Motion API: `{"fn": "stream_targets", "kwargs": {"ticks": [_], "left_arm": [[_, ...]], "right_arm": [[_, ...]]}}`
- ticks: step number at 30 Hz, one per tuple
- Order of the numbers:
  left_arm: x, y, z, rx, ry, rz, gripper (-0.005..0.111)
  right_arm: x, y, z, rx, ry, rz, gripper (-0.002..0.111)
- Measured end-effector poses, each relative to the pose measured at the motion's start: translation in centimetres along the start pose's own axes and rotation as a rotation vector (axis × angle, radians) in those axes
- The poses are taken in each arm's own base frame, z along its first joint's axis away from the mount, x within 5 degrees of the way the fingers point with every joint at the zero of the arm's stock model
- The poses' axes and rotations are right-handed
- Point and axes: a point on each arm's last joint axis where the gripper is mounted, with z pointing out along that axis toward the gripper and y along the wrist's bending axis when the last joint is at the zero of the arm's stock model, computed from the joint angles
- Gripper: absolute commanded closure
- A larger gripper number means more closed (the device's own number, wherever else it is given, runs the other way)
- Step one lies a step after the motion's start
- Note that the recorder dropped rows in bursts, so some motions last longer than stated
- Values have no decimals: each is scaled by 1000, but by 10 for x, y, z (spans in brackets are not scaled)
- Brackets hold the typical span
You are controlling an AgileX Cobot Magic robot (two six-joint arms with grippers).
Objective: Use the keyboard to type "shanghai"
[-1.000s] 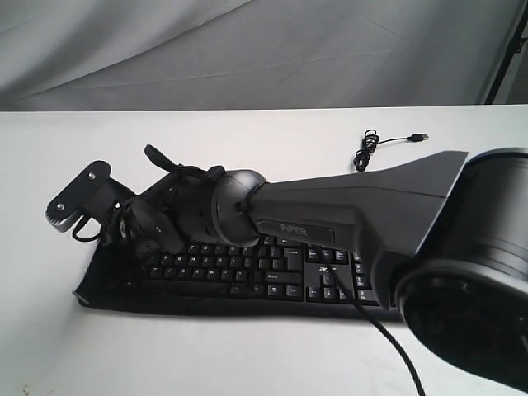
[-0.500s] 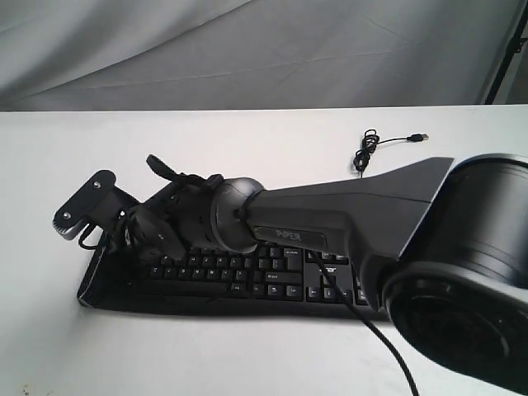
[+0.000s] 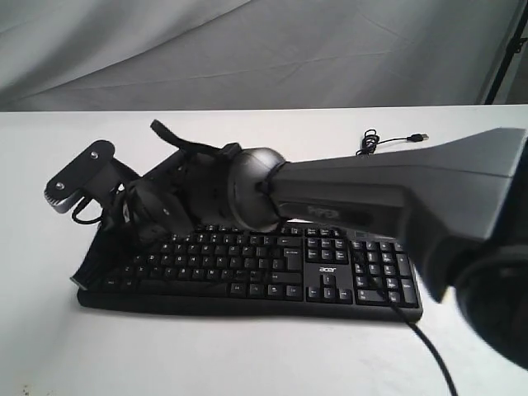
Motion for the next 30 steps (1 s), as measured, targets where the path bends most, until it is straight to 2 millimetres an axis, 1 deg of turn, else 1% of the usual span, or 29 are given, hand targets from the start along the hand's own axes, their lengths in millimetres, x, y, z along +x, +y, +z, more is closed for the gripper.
{"fn": "stream_targets", "kwargs": {"ticks": [2, 3, 7, 9, 11, 13, 15, 24, 30], "left_arm": [[0, 0, 0, 0, 0, 0, 107], [0, 0, 0, 0, 0, 0, 107], [0, 0, 0, 0, 0, 0, 107], [0, 0, 0, 0, 0, 0, 107], [0, 0, 0, 0, 0, 0, 107], [0, 0, 0, 0, 0, 0, 107], [0, 0, 0, 0, 0, 0, 107], [0, 0, 0, 0, 0, 0, 107], [0, 0, 0, 0, 0, 0, 107]], "right_arm": [[3, 0, -15, 5, 1, 16, 108], [8, 0, -22, 6, 7, 25, 108], [37, -5, -42, 17, 32, 64, 108], [54, -6, -48, 21, 48, 82, 108], [65, -10, -52, 27, 55, 98, 108], [76, -13, -51, 32, 70, 116, 108], [81, -15, -49, 36, 76, 123, 108], [89, -15, -32, 37, 57, 135, 108], [90, -15, -30, 37, 54, 131, 108]]}}
